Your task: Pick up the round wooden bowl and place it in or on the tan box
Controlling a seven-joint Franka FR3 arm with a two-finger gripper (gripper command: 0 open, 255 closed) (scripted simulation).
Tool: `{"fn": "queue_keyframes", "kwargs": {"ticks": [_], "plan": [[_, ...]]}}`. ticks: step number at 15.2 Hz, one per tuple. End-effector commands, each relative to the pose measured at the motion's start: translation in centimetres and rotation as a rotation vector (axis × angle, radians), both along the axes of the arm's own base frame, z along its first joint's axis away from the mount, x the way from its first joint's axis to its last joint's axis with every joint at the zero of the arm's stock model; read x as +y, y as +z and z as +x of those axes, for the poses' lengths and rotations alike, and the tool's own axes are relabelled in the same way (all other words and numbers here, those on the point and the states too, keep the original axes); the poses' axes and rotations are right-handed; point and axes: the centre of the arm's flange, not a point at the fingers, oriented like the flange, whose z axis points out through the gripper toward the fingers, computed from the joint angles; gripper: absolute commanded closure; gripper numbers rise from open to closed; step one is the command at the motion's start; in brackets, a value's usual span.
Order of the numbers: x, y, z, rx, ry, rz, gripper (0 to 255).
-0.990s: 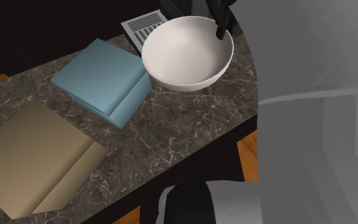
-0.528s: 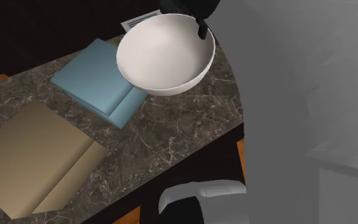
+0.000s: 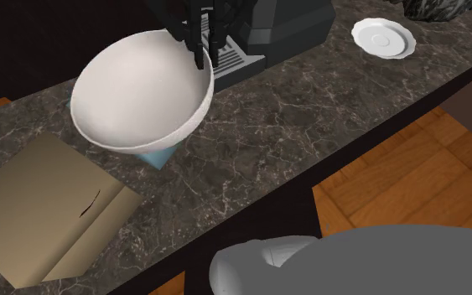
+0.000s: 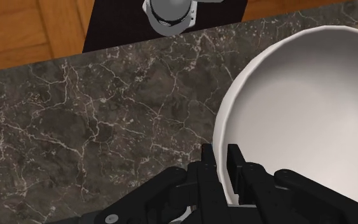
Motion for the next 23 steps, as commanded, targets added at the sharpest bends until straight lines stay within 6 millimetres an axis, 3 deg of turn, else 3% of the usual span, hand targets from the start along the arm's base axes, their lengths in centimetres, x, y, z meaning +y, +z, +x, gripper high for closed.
{"fn": "queue_keyframes", "kwargs": {"ticks": [1, 17, 18, 23], "plan": [[2.2, 0.0, -1.2, 0.0, -0.003, 0.0, 255], [21.3, 1.9, -10.0, 0.0, -0.003, 0.0, 255], [22.2, 2.0, -10.4, 0.0, -0.003, 0.0, 255], [22.2, -0.7, -10.4, 0.0, -0.003, 0.0, 255]]}}
